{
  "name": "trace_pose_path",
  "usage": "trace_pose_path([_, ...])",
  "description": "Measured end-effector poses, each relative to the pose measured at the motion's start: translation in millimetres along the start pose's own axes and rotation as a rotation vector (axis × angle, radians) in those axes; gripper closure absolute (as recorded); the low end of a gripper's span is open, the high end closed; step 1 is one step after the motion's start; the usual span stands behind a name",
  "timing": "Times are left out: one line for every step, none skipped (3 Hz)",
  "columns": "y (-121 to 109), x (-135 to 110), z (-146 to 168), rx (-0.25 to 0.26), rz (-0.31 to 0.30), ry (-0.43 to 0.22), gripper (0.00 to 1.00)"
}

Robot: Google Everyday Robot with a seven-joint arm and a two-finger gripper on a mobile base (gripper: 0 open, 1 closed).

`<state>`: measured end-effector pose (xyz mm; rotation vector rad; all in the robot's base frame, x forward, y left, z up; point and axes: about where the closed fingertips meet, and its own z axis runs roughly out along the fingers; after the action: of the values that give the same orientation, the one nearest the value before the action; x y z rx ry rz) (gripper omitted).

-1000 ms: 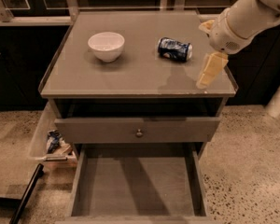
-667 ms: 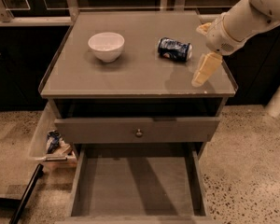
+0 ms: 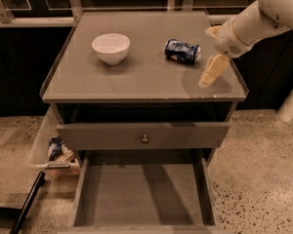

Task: Place pepsi can into middle drawer

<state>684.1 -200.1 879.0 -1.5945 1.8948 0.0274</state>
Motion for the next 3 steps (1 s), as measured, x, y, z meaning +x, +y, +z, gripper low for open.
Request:
trace_pose_path([-1.9, 0.0, -2.1, 0.0, 0.017, -0.018, 0.0])
trace_pose_path([-20.5, -1.6, 5.8, 0.003, 0.065, -0.099, 0.0])
trace_pose_path([-48.5, -9.5, 13.8, 0.011, 0.139, -0.208, 0.0])
